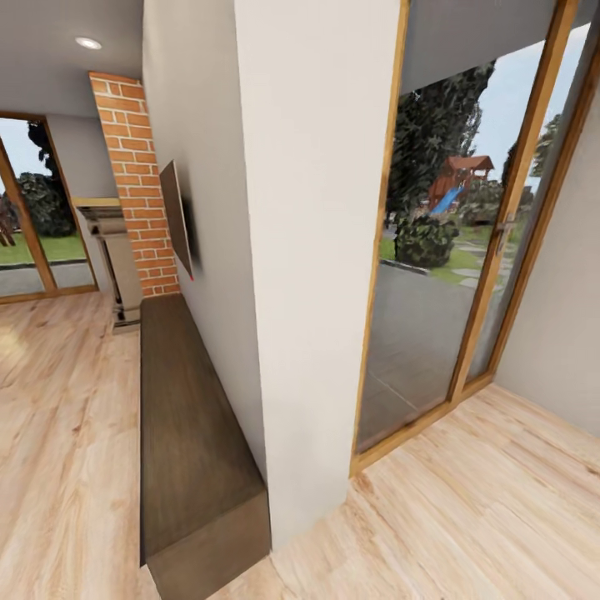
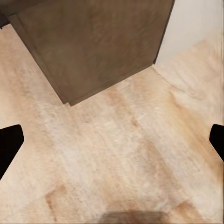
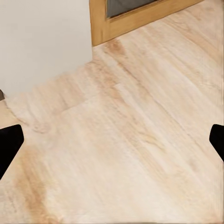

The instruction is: In the kitchen, take the Vidalia onion out of the sink, dice it on the chopping board with the paring knife, put the diced onion into the bowl on the countertop, then place both the paring knife and the chopping board into the sink.

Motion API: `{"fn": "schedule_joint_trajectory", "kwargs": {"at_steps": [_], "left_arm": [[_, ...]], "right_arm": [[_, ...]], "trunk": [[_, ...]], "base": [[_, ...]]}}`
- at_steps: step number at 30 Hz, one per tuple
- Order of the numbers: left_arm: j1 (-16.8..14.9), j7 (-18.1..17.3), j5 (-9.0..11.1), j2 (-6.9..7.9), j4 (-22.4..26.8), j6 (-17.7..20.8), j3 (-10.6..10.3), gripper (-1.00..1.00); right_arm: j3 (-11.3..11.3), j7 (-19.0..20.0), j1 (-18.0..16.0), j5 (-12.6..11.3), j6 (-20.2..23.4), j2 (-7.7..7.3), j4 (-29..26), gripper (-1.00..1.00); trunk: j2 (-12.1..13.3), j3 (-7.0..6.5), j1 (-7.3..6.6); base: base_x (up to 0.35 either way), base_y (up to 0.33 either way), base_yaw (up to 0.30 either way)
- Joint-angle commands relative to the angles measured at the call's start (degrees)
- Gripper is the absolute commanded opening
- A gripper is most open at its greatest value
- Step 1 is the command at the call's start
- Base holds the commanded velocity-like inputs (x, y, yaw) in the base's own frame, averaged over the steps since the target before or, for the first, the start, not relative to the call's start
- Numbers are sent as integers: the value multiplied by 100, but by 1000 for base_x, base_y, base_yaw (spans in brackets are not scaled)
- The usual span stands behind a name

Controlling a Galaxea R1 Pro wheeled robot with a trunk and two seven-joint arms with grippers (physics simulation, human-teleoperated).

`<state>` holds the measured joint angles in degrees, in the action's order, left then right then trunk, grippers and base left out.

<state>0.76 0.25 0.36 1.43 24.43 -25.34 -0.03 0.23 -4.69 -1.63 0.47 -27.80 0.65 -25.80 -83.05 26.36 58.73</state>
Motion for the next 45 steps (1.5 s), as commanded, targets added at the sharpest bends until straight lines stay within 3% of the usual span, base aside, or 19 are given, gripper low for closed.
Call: {"fn": "schedule_joint_trajectory", "kwargs": {"at_steps": [1, 17, 45], "left_arm": [[3, 2, 5, 0, 8, -6, -3, 100], [3, 1, -18, -94, -50, -6, -23, 100], [3, 1, -16, -99, -93, -5, -29, 100]], "right_arm": [[3, -23, -4, 5, -16, 0, 5, 100], [-6, -23, -4, 5, -24, -3, 5, 100], [-6, -23, -4, 5, -50, -3, 5, 100]], "trunk": [[-3, 0, 0], [-3, -78, 0], [-3, -213, 0]], "base": [[0, 0, -274], [0, -48, -275], [0, -42, -275]]}}
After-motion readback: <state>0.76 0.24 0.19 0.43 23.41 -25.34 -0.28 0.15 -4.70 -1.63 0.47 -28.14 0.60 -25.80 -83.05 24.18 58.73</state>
